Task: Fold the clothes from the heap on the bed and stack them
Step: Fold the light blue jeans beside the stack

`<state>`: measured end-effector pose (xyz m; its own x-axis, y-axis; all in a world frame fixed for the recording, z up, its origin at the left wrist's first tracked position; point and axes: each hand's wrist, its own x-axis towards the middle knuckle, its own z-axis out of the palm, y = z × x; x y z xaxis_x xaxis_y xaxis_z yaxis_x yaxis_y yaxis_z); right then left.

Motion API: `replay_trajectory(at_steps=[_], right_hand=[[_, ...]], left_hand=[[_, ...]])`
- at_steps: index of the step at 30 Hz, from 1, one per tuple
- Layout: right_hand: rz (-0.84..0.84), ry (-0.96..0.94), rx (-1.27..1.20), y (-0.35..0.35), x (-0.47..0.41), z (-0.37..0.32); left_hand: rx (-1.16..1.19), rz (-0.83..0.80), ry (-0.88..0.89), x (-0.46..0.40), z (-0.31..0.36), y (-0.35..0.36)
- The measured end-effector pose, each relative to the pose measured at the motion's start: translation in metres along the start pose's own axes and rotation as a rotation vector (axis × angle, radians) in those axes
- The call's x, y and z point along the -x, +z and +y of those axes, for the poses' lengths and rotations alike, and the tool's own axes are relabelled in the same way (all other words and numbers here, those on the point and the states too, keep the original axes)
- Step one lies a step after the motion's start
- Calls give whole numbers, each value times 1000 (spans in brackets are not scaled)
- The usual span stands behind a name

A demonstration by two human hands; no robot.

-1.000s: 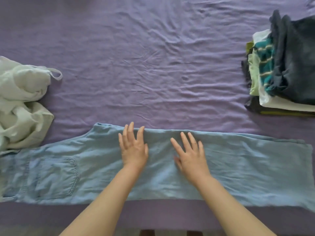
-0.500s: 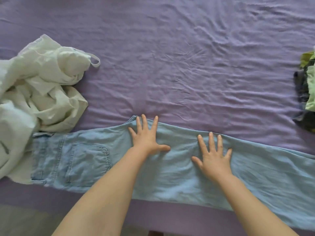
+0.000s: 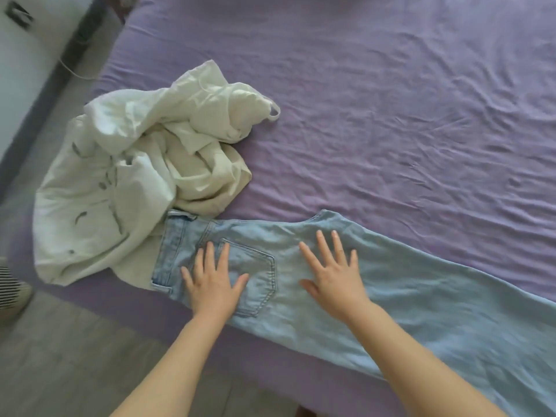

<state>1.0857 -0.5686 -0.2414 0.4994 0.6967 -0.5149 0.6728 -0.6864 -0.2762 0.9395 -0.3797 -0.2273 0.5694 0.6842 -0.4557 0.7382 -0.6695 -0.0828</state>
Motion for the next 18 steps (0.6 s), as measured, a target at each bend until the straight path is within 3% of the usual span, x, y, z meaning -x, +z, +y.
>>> replay_trajectory(at_steps=[6, 8, 11, 13, 16, 18], right_hand=[[-159, 195, -33, -22, -52, -24], [-165, 250, -67, -30, -57, -30], [-54, 290, -4, -22, -46, -53], [0, 197, 0, -4, -32, -73], [-62, 64, 21, 17, -27, -87], [-92, 69, 68, 18, -38, -84]], left_hand=[[28, -14, 150, -10, -35, -8], [67, 50, 178, -11, -43, -12], [198, 302, 74, -8, -53, -19], [294, 379, -83, -9, -63, -21], [487, 180, -259, -19, -82, -21], [510, 38, -273, -30, -92, -19]])
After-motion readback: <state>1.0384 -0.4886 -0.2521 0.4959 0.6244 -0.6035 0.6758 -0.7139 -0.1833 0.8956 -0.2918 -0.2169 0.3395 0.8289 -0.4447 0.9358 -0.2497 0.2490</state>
